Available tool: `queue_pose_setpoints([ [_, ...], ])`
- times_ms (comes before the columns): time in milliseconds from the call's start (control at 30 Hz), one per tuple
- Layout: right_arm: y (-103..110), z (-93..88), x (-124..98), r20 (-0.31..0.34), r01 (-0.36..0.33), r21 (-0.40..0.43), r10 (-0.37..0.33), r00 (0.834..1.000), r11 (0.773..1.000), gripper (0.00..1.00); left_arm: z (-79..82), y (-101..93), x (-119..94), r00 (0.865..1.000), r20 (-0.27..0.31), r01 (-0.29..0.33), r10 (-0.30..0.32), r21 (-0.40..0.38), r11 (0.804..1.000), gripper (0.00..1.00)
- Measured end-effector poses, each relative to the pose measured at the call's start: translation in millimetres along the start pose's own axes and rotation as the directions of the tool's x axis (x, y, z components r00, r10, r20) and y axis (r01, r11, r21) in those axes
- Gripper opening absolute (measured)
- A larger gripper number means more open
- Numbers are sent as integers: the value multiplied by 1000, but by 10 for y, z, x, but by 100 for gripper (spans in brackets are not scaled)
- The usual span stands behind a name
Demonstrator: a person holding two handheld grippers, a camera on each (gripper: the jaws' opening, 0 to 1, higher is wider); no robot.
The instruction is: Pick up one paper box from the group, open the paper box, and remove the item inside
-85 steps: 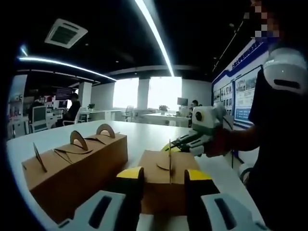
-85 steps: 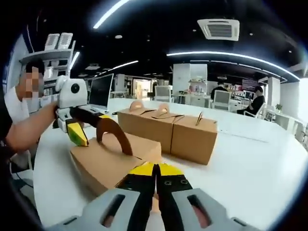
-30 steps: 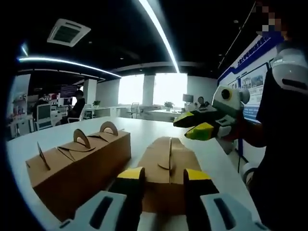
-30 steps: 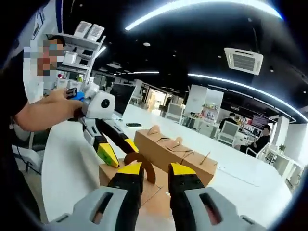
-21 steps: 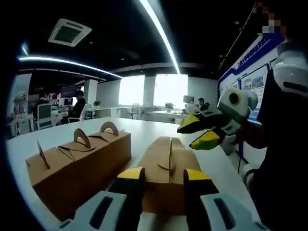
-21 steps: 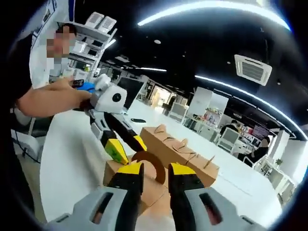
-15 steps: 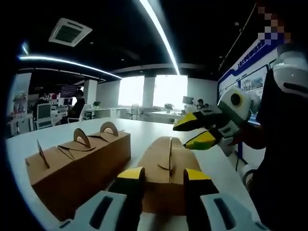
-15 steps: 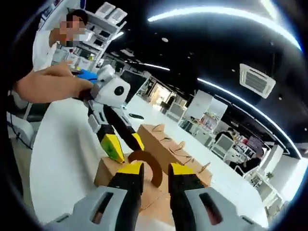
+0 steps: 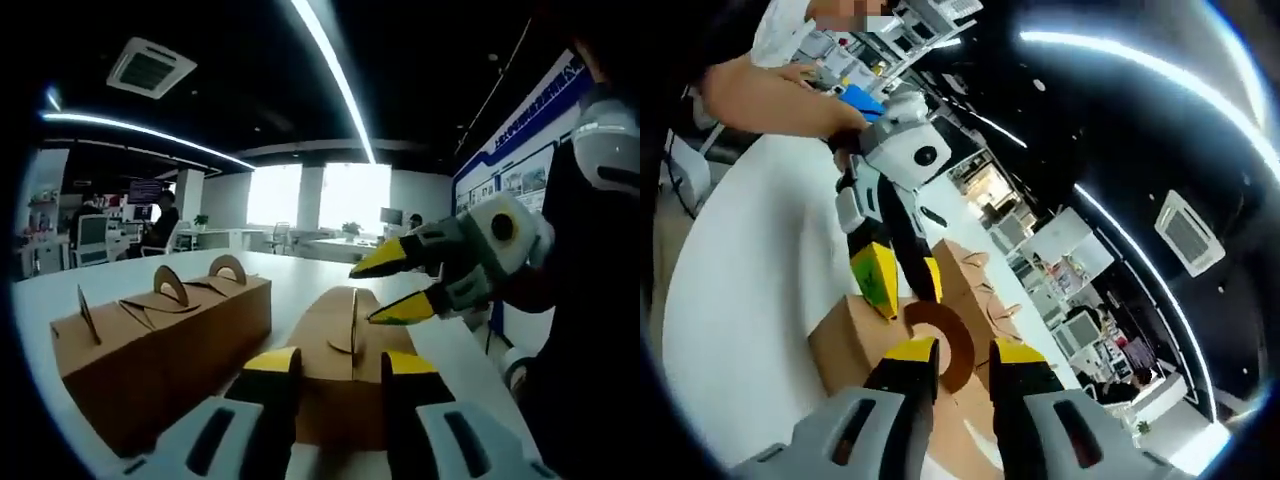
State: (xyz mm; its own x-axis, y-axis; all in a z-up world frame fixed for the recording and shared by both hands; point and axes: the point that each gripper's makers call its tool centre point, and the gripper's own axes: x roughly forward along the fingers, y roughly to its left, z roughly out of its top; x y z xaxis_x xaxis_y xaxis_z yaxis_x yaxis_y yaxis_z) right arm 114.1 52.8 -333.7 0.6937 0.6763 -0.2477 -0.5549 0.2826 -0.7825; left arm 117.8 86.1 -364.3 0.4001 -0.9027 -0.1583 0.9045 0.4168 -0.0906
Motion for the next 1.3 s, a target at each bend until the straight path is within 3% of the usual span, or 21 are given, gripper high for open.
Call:
queue_pose_setpoints([
  [233,-70,-13,24,-28,16,-68,-18,999,998,21,2,-13,-6,1000,0,2,-2,5,1000,34],
  [633,-80,6,-22,-45,21,-112,-26,999,994,22,1,-2,-23,1000,16,3,-3,-6,1000,34],
  [1033,-130,-26,-72,-54,40,-84,-44,998,996,25,61,-242,81,1000,6,-6,6,-3,1000,33],
  [1167,-103,-40,-51,-59,21,-44,-23,998,999,22,39,-158,44,1000,-3,-7,7,-3,1000,33],
  [1300,-58,-34,-81,-70,22,-63,-26,997,998,22,32,-92,15,1000,2,-2,2,-12,1000,33],
])
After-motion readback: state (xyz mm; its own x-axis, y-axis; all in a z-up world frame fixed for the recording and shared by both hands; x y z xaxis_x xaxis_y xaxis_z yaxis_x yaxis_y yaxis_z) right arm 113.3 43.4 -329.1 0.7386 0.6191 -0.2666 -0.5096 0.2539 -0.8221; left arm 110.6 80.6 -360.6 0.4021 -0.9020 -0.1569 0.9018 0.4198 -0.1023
